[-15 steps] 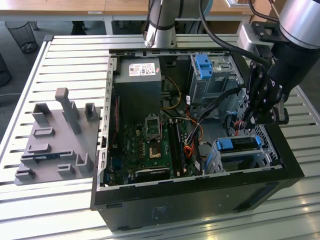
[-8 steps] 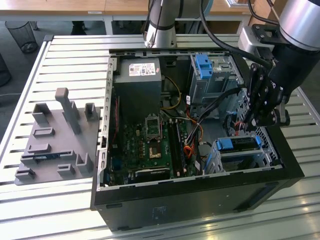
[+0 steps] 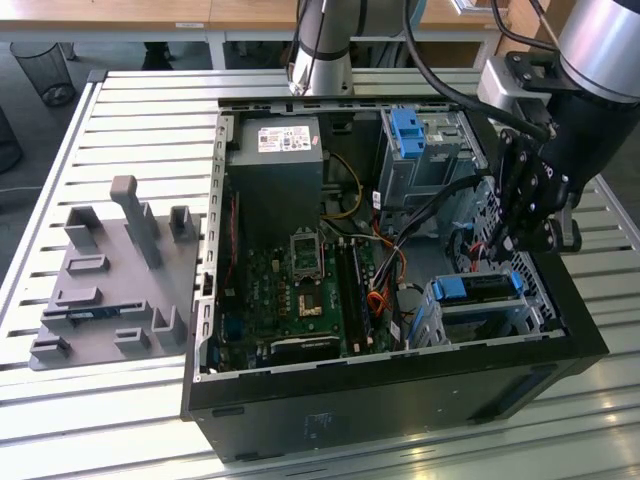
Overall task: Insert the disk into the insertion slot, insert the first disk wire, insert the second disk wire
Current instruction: 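Insert the first disk wire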
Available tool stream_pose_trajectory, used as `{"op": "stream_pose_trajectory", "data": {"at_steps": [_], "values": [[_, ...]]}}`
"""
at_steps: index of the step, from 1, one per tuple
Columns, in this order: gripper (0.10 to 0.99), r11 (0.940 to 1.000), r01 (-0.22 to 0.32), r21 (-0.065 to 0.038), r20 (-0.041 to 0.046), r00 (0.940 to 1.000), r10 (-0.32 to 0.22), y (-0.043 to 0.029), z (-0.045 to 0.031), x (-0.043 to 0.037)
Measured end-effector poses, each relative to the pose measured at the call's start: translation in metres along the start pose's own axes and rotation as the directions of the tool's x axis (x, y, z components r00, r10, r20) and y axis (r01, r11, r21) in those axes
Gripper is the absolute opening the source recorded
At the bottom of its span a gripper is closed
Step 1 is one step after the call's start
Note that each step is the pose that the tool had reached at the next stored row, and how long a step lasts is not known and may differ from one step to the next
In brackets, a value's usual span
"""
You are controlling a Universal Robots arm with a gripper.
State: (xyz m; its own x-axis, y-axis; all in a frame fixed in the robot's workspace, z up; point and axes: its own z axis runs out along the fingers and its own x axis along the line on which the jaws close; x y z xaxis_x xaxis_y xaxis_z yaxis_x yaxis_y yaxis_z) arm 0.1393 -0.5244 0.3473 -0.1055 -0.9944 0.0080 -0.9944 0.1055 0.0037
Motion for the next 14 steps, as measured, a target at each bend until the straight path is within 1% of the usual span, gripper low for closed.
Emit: {"op": "stream_pose_trajectory", "data": {"at_steps": [3,6,11,14], "values": [[0.165,0.9992,0.041,0.002,-0.0002,0.9992,-0.041,0.0001,0.0008,0.0000],[0.165,0.9984,0.056,0.007,-0.0009,0.9984,-0.056,0.0012,0.0016,0.0002],[0.165,0.9975,0.063,0.034,0.0002,0.9980,-0.063,0.0048,0.0019,0.0019],[0.165,0.9974,0.063,0.035,0.0004,0.9980,-0.063,0.0060,0.0032,0.0022]]}}
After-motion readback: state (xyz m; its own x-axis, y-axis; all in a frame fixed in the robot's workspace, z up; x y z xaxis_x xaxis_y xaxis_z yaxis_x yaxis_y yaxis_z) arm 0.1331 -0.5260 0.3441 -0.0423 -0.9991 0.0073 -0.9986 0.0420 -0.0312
